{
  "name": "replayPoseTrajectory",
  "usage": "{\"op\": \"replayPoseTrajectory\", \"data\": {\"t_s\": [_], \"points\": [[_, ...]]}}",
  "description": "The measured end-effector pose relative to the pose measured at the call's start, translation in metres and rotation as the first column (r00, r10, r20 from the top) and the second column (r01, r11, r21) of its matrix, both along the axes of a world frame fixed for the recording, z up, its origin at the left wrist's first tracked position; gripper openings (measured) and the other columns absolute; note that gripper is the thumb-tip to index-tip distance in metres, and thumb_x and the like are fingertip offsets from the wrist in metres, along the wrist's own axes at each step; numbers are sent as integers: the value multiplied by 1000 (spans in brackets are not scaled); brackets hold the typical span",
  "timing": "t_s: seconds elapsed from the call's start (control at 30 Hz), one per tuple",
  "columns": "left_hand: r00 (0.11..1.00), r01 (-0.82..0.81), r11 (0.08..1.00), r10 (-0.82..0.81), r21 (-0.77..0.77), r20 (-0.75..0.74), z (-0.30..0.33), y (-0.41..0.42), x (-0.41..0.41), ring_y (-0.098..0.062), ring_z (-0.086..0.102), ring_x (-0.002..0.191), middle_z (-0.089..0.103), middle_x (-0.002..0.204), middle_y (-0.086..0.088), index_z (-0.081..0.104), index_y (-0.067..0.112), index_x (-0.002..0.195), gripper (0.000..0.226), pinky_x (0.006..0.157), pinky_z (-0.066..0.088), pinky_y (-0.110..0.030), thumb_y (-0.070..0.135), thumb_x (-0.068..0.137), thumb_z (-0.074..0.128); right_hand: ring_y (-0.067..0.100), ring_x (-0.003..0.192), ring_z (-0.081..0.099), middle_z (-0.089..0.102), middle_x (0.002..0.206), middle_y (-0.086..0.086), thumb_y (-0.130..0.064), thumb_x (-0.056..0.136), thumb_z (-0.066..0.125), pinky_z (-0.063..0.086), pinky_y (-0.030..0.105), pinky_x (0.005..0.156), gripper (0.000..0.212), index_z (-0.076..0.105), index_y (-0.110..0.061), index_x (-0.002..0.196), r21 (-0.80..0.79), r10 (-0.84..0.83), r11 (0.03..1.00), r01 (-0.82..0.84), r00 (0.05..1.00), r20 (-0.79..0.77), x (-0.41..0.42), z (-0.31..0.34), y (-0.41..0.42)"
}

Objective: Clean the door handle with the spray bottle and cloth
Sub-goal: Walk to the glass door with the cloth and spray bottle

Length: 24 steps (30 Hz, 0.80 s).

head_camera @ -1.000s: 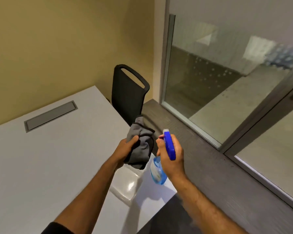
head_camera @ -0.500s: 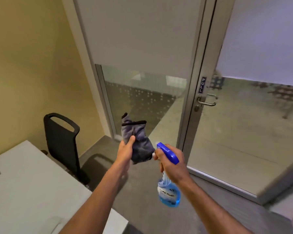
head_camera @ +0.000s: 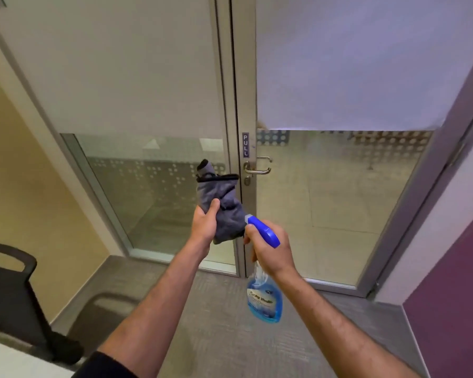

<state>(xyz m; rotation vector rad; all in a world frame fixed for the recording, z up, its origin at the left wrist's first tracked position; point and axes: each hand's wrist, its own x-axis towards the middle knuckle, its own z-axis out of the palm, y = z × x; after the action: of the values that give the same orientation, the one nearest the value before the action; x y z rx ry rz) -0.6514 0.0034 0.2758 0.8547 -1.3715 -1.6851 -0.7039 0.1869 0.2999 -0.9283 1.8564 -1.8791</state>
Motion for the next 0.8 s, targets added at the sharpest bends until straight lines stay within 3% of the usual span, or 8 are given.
{"op": "replayPoseTrajectory", "data": {"t_s": [0.07,0.17,0.3,0.43,0.53,0.67,0.8], "points": [[999,29,999,-30,-36,-13,10,-5,-14,-20,74,104,78,110,-1,67,22,112,24,87,61,-40,39,95,66,18,42,56,67,64,8,-40,85,63,49,31,41,29,66,-15,70,-22,-35,999,35,999,-10,-9,9,0],[997,52,993,-57,-109,-44,36,-16,-33,-19,75,101,78,108,0,68,23,111,22,76,61,-32,38,95,65,17,44,56,68,65,13,-39,84,63,49,31,42,30,66,-13,70,-69,-57,996,56,998,-11,-20,32,-5],[995,47,984,-61,-170,-75,76,-33,-55,-18,75,98,76,111,-4,64,10,122,37,67,59,-24,36,97,64,20,46,54,65,63,21,-35,87,60,47,34,43,38,63,-3,67,-145,-83,987,70,993,-82,-30,67,-10],[988,38,979,-67,-198,-142,104,-39,-65,-10,77,88,80,94,8,68,16,114,28,61,57,-19,36,96,64,23,47,55,66,68,24,-21,94,61,45,28,41,31,64,1,73,-183,-84,981,61,989,-118,-35,79,-10],[980,61,979,-96,-196,-175,108,-40,-69,-6,77,84,80,91,12,69,21,110,22,60,57,-18,37,96,63,24,48,54,63,68,30,-17,96,61,46,32,43,31,62,5,74,-146,-23,989,8,995,-100,-36,69,-10],[977,80,980,-113,-182,-182,100,-38,-72,-11,77,92,80,97,9,70,20,110,26,65,59,-21,39,94,63,26,44,54,63,64,26,-22,94,61,47,33,42,34,63,3,70,-113,-70,992,61,995,-77,-35,51,-11],[981,81,986,-105,-145,-165,89,-35,-71,-7,76,86,79,91,15,66,27,101,18,60,58,-19,42,91,65,26,43,53,63,63,26,-32,88,61,46,34,42,39,62,2,69,-110,-66,992,60,997,-49,-37,46,-12]]}}
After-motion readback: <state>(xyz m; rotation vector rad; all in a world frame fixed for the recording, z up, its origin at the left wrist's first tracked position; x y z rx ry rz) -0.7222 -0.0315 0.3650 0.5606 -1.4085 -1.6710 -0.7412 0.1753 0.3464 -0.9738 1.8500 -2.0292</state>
